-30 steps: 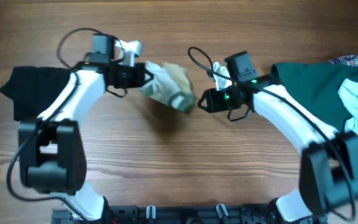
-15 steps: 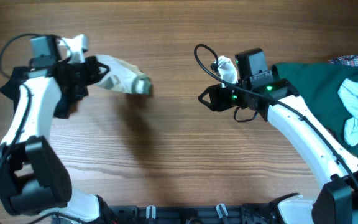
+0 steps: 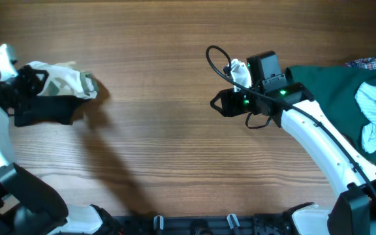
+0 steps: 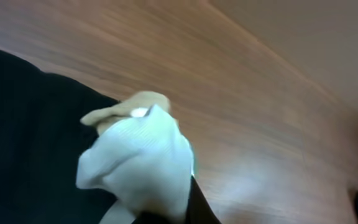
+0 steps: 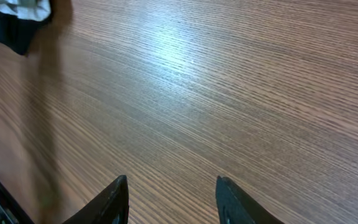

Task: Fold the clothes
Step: 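Carry the bundle left and place it on the black garment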

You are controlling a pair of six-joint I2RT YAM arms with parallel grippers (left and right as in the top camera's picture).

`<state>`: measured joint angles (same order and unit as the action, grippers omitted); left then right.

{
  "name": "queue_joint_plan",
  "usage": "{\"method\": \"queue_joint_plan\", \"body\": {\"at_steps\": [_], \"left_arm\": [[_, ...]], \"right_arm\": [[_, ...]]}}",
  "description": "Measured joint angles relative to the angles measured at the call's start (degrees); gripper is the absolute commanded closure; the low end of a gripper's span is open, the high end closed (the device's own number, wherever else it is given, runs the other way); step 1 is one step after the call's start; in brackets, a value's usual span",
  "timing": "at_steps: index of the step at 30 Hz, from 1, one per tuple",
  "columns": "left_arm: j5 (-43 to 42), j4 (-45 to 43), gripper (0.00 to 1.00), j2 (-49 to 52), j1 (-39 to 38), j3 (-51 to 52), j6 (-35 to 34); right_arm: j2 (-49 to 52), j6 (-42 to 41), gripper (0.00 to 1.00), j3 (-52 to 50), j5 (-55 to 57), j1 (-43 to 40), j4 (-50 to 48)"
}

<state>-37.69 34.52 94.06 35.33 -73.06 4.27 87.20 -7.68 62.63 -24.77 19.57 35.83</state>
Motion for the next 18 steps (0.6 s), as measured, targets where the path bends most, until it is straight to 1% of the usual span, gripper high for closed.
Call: {"method": "queue_joint_plan", "body": {"at_steps": [4,12,14,15,16,17,18], "left_arm": [[-0.13,-0.20,0.96,0.00,1.77,0.00,1.42],[0.31,-3.52,0.96,0.00,10.38,0.00,1.88],[0.31,-4.72,0.93,0.00,12.39,0.00,1.14],[0.33,-5.55,0.88,0.00,13.88,0.00,0.48],[0.33,-5.66,0.77,0.00,14.73,0.00,-0.15],[0.50,-5.64,0.47,0.00,15.34,0.00,-0.44],[0.59,-5.60,0.30,0.00,15.65,0.00,-0.81]], "right_arm": [[0.00,-0.63,0.55,0.00,0.00,0.00,0.48],[0.00,-1.09,0.55,0.00,0.00,0.00,1.66],[0.00,-1.09,0.55,0.00,0.00,0.00,1.86],[0.00,-1.09,0.55,0.00,0.00,0.00,1.88],[0.00,-1.11,0.55,0.00,0.00,0.00,1.88],[0.00,-1.11,0.55,0.00,0.00,0.00,1.88],[0.00,-1.11,0.55,0.00,0.00,0.00,1.88]]}}
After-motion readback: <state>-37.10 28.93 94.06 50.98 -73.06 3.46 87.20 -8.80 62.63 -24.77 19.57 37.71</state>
